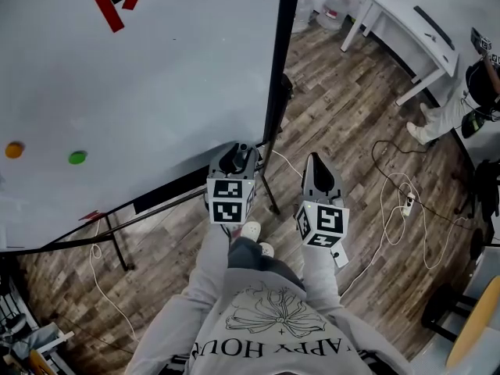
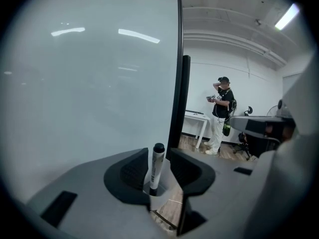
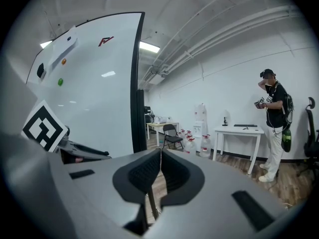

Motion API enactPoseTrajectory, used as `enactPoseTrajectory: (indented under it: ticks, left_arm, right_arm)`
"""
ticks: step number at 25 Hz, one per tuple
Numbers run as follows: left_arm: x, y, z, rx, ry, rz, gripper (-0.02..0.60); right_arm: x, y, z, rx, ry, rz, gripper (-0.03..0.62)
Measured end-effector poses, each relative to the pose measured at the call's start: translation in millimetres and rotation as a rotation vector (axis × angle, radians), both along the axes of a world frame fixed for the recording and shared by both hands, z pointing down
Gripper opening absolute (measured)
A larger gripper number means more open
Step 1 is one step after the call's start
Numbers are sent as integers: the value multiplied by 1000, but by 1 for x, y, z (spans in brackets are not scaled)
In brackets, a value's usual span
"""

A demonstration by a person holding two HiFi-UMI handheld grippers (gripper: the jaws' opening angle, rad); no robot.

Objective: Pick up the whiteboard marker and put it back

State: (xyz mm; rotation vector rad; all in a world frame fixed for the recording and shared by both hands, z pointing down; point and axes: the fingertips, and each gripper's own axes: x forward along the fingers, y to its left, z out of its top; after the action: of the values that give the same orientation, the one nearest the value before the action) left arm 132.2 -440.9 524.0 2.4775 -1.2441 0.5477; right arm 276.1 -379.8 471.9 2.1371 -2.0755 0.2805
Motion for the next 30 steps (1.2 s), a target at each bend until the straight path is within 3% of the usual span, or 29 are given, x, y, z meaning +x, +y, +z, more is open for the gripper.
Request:
enactPoseTrajectory:
  ticks: [5,17,30]
  left_arm:
    - [-2,-4,3,4,-11,-13,68]
    - [-10,4,-22,28,51,-25,63]
    - [-56,31,-109,185,162,-106,63]
  right_arm:
    - [3,3,2,-5,3,8,6]
    - [0,8,-10,18,6,-9,6]
    - [-48,13,-38,90,3,-138,6]
